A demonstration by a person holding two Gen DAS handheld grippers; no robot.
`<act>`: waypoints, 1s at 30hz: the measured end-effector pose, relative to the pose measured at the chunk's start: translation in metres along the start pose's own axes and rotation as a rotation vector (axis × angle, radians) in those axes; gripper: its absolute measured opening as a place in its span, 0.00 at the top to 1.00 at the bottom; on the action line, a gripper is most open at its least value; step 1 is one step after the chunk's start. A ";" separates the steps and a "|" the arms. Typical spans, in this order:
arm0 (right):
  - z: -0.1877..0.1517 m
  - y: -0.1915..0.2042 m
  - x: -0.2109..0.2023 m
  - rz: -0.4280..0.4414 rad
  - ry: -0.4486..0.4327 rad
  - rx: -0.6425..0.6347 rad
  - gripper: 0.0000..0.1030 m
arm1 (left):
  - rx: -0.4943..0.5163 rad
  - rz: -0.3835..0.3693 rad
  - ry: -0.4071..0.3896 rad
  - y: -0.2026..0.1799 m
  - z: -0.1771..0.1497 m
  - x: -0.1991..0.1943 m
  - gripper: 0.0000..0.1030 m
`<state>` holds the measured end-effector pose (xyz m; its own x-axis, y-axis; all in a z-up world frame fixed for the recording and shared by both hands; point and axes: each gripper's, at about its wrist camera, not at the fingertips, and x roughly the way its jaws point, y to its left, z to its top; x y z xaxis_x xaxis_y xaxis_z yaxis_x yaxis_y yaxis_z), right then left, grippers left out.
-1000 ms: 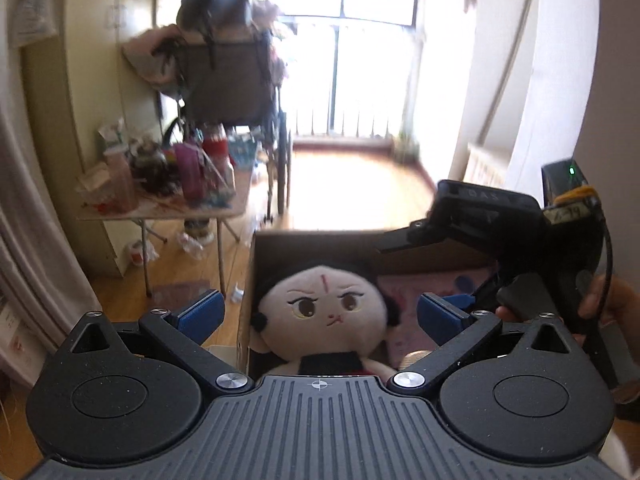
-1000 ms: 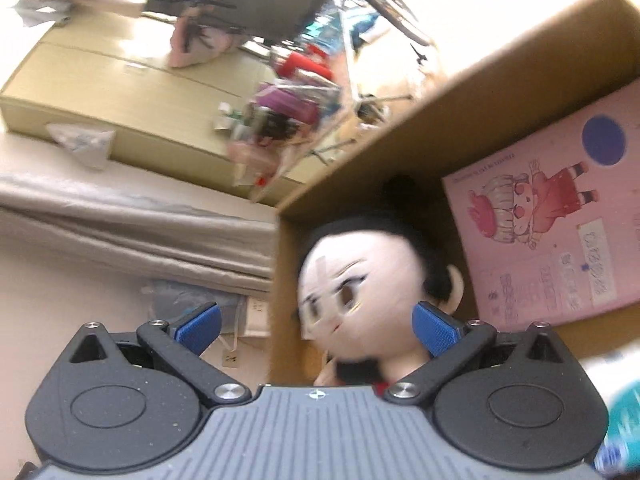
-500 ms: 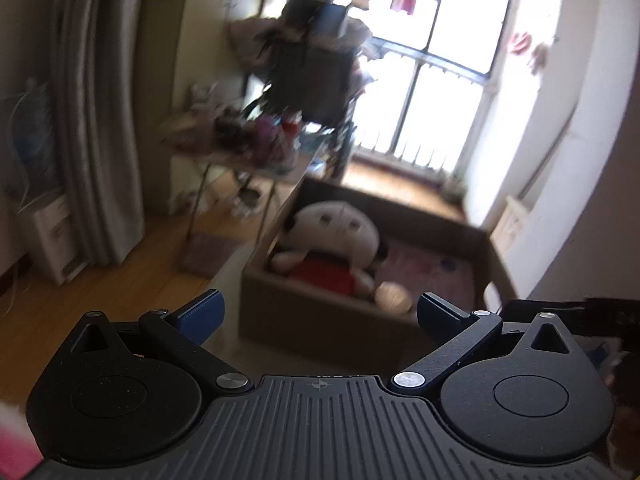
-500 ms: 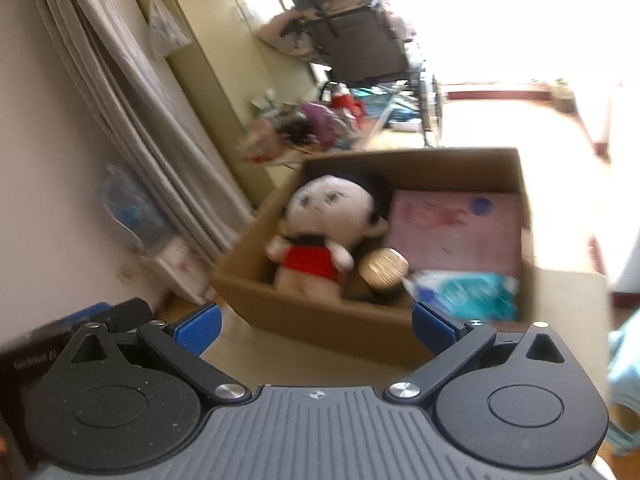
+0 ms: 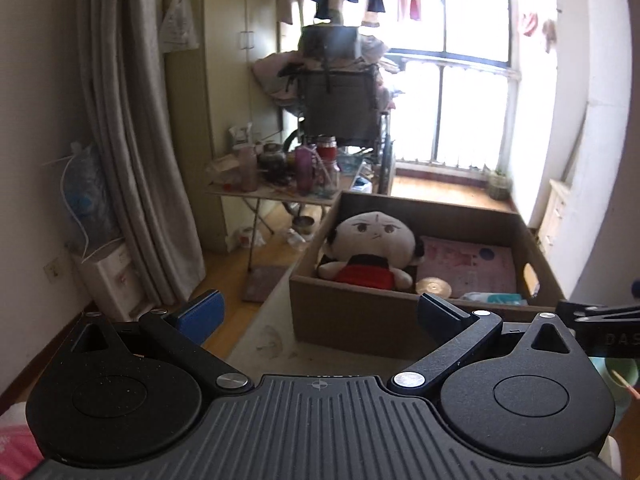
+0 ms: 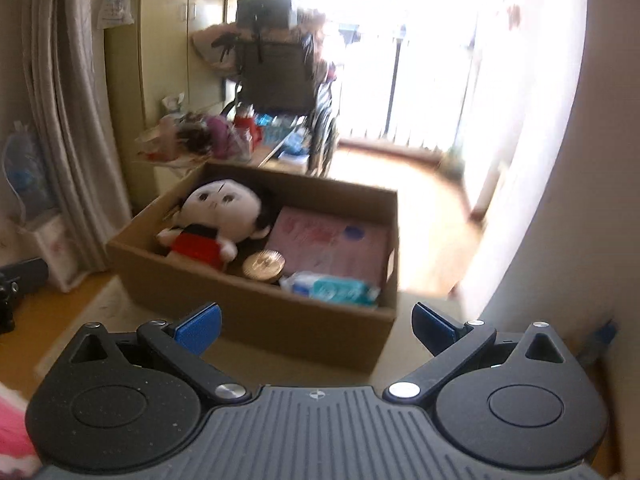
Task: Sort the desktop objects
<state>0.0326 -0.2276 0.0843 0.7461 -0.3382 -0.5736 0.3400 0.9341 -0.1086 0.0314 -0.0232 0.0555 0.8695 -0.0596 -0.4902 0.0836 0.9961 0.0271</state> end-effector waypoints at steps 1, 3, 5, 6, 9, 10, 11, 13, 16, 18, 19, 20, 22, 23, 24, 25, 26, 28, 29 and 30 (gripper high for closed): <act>0.001 0.002 -0.001 -0.018 -0.014 -0.006 0.00 | 0.009 -0.001 0.001 -0.001 0.000 0.000 0.00; 0.001 0.004 -0.002 -0.030 -0.035 -0.004 0.00 | 0.047 0.000 -0.004 -0.006 0.000 -0.001 0.00; 0.002 0.003 -0.002 -0.015 -0.030 0.016 0.00 | 0.060 0.006 -0.018 -0.009 -0.001 -0.002 0.00; 0.002 0.002 -0.002 -0.007 -0.026 0.029 0.00 | 0.046 0.009 -0.019 -0.008 -0.001 -0.002 0.00; 0.000 0.005 -0.002 -0.003 -0.028 0.028 0.00 | -0.006 -0.024 0.032 -0.002 0.001 0.003 0.00; -0.001 0.007 -0.002 -0.009 -0.023 0.019 0.00 | -0.023 -0.040 0.053 0.000 0.001 0.007 0.00; -0.002 0.009 -0.001 -0.011 -0.015 0.010 0.00 | -0.039 -0.049 0.074 0.002 0.001 0.011 0.00; -0.005 0.011 0.003 -0.008 0.006 -0.003 0.00 | -0.056 -0.066 0.107 0.003 -0.001 0.017 0.00; -0.010 0.013 0.009 -0.004 0.045 -0.010 0.00 | -0.044 -0.048 0.140 -0.001 -0.004 0.022 0.00; -0.013 0.012 0.014 0.004 0.076 0.004 0.00 | -0.031 -0.023 0.149 -0.005 -0.006 0.024 0.00; -0.013 0.011 0.015 0.012 0.089 0.013 0.00 | -0.025 -0.022 0.153 -0.006 -0.006 0.024 0.00; -0.013 0.010 0.017 0.019 0.102 0.025 0.00 | -0.022 -0.024 0.161 -0.007 -0.006 0.024 0.00; -0.013 0.007 0.018 0.026 0.121 0.049 0.00 | -0.027 -0.033 0.174 -0.008 -0.005 0.024 0.00; -0.013 0.006 0.019 0.028 0.127 0.058 0.00 | -0.033 -0.038 0.177 -0.008 -0.005 0.024 0.00; -0.013 0.004 0.020 0.030 0.132 0.065 0.00 | -0.040 -0.042 0.182 -0.008 -0.005 0.024 0.00; -0.012 0.003 0.018 0.030 0.134 0.069 0.00 | -0.047 -0.045 0.187 -0.007 -0.005 0.024 0.00; -0.012 0.003 0.019 0.029 0.134 0.071 0.00 | -0.052 -0.046 0.191 -0.008 -0.005 0.025 0.00; -0.011 0.001 0.017 0.026 0.133 0.072 0.00 | -0.055 -0.046 0.198 -0.009 -0.006 0.025 0.00; -0.011 0.000 0.016 0.025 0.132 0.073 0.00 | -0.053 -0.047 0.200 -0.010 -0.006 0.026 0.00; -0.011 0.000 0.016 0.024 0.131 0.073 0.00 | -0.051 -0.047 0.201 -0.011 -0.006 0.026 0.00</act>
<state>0.0385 -0.2319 0.0665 0.6749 -0.2939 -0.6769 0.3676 0.9292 -0.0369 0.0498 -0.0355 0.0374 0.7501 -0.0968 -0.6542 0.0925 0.9949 -0.0411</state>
